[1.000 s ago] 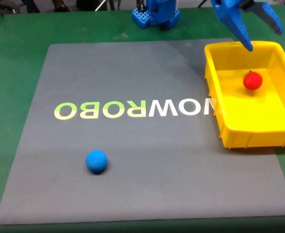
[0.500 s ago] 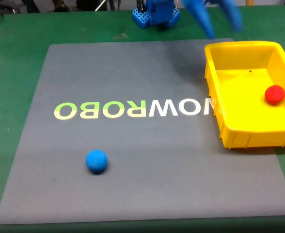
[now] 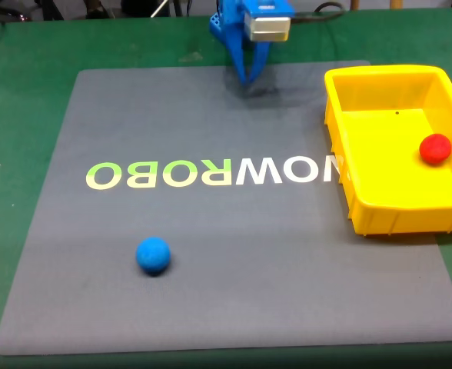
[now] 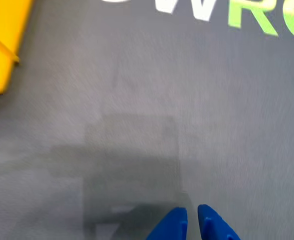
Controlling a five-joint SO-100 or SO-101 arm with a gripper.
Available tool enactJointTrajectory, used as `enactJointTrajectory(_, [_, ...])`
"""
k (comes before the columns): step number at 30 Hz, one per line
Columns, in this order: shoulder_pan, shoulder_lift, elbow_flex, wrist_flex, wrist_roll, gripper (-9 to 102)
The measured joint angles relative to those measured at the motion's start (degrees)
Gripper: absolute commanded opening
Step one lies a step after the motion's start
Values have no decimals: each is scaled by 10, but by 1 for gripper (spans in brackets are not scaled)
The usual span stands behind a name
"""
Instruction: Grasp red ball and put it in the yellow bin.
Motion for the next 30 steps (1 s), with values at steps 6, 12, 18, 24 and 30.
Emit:
enactJointTrajectory(6, [31,54,38,37,-11,0])
enactJointTrajectory(12, [34,68,51,48,-14,0])
enactJointTrajectory(18, [34,68,51,96,4,0])
enactJointTrajectory(24, [34,68,51,155,30,0])
enactJointTrajectory(30, [34,68,51,159,30,0])
